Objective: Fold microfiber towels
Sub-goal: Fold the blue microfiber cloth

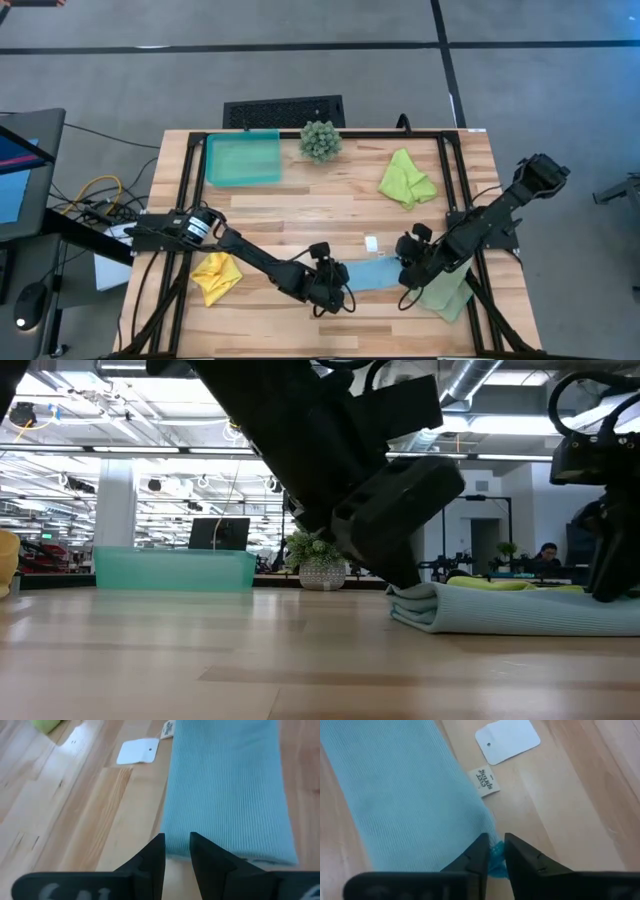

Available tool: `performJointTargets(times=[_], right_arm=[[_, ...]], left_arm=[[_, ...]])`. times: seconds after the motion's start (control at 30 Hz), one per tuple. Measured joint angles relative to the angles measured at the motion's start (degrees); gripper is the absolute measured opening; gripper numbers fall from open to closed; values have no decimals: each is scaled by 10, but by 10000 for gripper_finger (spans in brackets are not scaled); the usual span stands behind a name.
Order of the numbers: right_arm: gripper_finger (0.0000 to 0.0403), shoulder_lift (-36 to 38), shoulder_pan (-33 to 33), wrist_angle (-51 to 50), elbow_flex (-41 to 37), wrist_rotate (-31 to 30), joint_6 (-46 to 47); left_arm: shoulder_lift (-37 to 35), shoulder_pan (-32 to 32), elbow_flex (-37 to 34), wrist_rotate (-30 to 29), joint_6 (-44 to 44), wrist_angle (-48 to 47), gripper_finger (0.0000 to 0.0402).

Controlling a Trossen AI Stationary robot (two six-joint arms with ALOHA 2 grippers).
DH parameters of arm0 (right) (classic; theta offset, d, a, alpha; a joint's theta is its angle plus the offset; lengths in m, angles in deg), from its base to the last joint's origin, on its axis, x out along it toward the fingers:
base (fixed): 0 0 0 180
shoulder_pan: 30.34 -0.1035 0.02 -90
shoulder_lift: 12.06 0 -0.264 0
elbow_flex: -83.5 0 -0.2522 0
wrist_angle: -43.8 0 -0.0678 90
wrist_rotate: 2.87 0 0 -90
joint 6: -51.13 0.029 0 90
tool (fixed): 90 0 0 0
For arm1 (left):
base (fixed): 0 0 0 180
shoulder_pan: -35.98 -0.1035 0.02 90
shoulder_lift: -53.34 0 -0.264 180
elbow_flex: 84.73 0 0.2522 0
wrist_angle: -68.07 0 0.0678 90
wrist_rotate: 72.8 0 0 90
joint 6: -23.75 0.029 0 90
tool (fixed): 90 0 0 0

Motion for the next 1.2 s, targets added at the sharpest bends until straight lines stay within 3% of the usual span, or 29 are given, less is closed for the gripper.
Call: performJointTargets(times=[0.23,0.47,0.7,0.97,1.2], right_arm=[[64,25,-9,-28,7,1,4],[63,55,-50,20,22,-60,-38],[68,-11,-56,54,22,-81,-59],[128,-72,-21,49,24,-18,-57],[202,21,6,-54,35,6,-47]], left_arm=[[0,0,-4,-39,-16,-28,82],[-13,6,25,-34,-9,-24,82],[-11,-7,-18,-3,-47,-28,82],[-10,-9,-43,3,-54,-27,82],[-10,-1,-11,0,-48,-82,82]])
